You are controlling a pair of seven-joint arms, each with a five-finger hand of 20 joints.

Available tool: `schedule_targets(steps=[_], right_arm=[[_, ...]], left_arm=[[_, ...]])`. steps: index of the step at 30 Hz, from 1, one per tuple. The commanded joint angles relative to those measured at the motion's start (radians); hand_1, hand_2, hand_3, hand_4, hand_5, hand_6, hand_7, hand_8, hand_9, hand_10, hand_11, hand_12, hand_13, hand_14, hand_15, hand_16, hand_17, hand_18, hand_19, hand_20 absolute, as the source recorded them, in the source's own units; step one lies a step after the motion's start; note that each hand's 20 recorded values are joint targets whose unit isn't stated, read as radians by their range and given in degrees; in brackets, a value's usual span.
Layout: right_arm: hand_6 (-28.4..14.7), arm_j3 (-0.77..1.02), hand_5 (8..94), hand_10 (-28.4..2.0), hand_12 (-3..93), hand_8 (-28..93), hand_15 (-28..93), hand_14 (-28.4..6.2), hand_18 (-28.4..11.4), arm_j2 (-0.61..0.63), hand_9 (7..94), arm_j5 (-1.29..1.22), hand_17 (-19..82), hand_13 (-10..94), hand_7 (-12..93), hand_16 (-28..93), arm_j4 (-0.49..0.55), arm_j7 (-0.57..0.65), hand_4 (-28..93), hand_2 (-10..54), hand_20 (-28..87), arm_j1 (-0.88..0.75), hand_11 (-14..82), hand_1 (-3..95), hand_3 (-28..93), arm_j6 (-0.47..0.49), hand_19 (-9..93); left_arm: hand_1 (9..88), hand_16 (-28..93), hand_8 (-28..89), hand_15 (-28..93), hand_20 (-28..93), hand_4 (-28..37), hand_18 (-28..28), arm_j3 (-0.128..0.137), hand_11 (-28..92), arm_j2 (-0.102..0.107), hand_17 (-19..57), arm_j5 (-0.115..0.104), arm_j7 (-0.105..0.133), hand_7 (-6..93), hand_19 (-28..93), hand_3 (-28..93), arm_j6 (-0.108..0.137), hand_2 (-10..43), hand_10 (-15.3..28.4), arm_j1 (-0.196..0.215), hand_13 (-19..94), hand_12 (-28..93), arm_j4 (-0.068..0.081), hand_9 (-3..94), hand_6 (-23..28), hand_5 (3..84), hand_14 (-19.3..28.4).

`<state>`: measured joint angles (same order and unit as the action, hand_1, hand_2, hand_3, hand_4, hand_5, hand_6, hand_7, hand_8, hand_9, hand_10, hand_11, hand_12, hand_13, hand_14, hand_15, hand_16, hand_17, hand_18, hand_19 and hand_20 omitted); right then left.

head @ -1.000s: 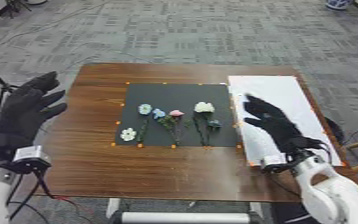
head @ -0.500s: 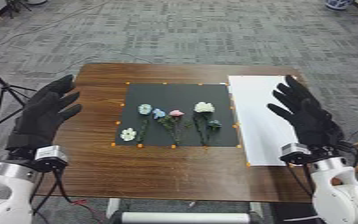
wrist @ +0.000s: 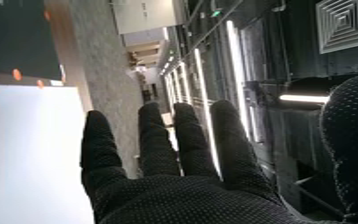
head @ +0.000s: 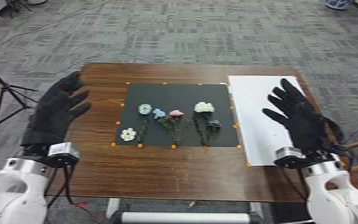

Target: Arrange flowers

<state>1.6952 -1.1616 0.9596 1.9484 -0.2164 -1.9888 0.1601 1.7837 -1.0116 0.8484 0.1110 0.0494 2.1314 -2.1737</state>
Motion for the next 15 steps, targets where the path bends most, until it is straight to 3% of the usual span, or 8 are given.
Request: schedule_targets(steps=[1,4,6,8,9,11,13,15], right_arm=[[-4.3,0.0,25.5,-10.9,24.7,-7,0,-12.7,-23.3,-0.003,24.2,-0.01,-7,18,9,35,0.004,0.006,-23,-4.8,12,-0.032,0.8,13.9,86,-0.003,38],[-4.2,0.002,26.1,-10.9,24.9,-7,1,-13.0,-23.4,-0.007,25.0,-0.026,-6,19,9,35,0.007,0.005,-23,-4.8,12,-0.04,1.6,14.0,86,0.012,39],[-4.1,0.002,26.4,-10.9,24.9,-7,1,-13.0,-23.5,0.002,25.3,-0.03,-6,19,9,34,0.005,0.012,-23,-4.8,13,-0.042,1.9,14.1,86,0.027,39],[-4.2,-0.009,26.5,-11.1,24.8,-7,2,-12.9,-23.5,-0.007,25.4,-0.022,-6,19,9,34,0.003,0.02,-23,-4.9,13,-0.04,2.0,14.1,86,0.014,39],[-4.2,-0.012,26.6,-11.1,24.7,-7,2,-12.7,-23.4,-0.024,25.4,-0.016,-6,19,9,34,0.004,0.021,-23,-4.9,13,-0.039,2.0,14.1,86,0.022,40],[-4.2,-0.016,26.6,-11.1,24.7,-7,5,-12.4,-23.5,-0.03,25.3,-0.009,-5,19,9,35,0.011,0.008,-23,-5.0,14,-0.037,2.1,14.2,86,0.021,41],[-4.2,-0.015,26.5,-11.1,24.7,-7,9,-12.2,-23.5,0.0,25.3,-0.032,-6,20,9,35,0.024,-0.008,-23,-5.0,15,-0.057,2.1,14.4,86,-0.011,42],[-4.1,-0.022,26.6,-11.1,24.7,-7,12,-12.2,-23.6,0.011,25.3,-0.053,-6,20,9,34,0.02,-0.012,-23,-5.2,16,-0.045,2.3,14.4,87,-0.001,42]], left_arm=[[26.3,-2,-12,39,8,-25.8,19.8,-0.004,19,-0.019,-11.4,-0.018,-0.027,24.8,40,70,-0.005,-8.6,9.0,0.022,6,22,-0.014,14.1,1.3,19.2,12.4],[26.3,-2,-12,40,9,-25.7,19.7,0.003,20,0.004,-11.3,-0.002,-0.017,24.9,40,70,-0.008,-8.8,9.1,-0.001,6,22,-0.012,14.5,1.4,19.7,12.3],[26.2,-2,-12,40,9,-25.6,19.6,-0.001,20,-0.004,-11.1,-0.009,0.0,25.1,40,71,0.0,-8.9,9.1,0.002,7,22,-0.011,14.8,1.5,20.0,12.2],[26.3,-2,-12,40,9,-25.5,19.6,-0.01,20,-0.018,-11.0,-0.016,0.008,25.2,40,71,0.041,-8.8,9.1,0.02,7,22,-0.018,15.2,1.5,20.4,12.2],[26.3,-2,-12,41,9,-25.1,19.7,0.004,20,-0.016,-11.0,-0.024,-0.001,25.3,40,71,0.035,-8.8,9.1,0.037,7,22,-0.027,15.5,1.5,20.7,12.3],[26.8,-2,-12,42,9,-19.9,19.7,0.026,22,-0.014,-10.9,0.0,-0.01,25.7,41,73,0.0,-7.9,9.3,0.046,8,21,-0.028,16.1,1.5,21.3,12.3],[26.5,-2,-12,43,10,-15.9,19.7,-0.01,22,-0.006,-10.9,-0.014,-0.002,26.4,41,73,0.017,-7.1,9.4,-0.001,8,21,-0.007,16.2,1.5,21.4,12.4],[26.6,-2,-12,43,10,-15.0,19.7,-0.007,23,-0.003,-10.8,-0.007,0.006,26.6,41,73,0.015,-7.0,9.4,-0.004,8,21,-0.01,16.2,1.5,21.5,12.3]])
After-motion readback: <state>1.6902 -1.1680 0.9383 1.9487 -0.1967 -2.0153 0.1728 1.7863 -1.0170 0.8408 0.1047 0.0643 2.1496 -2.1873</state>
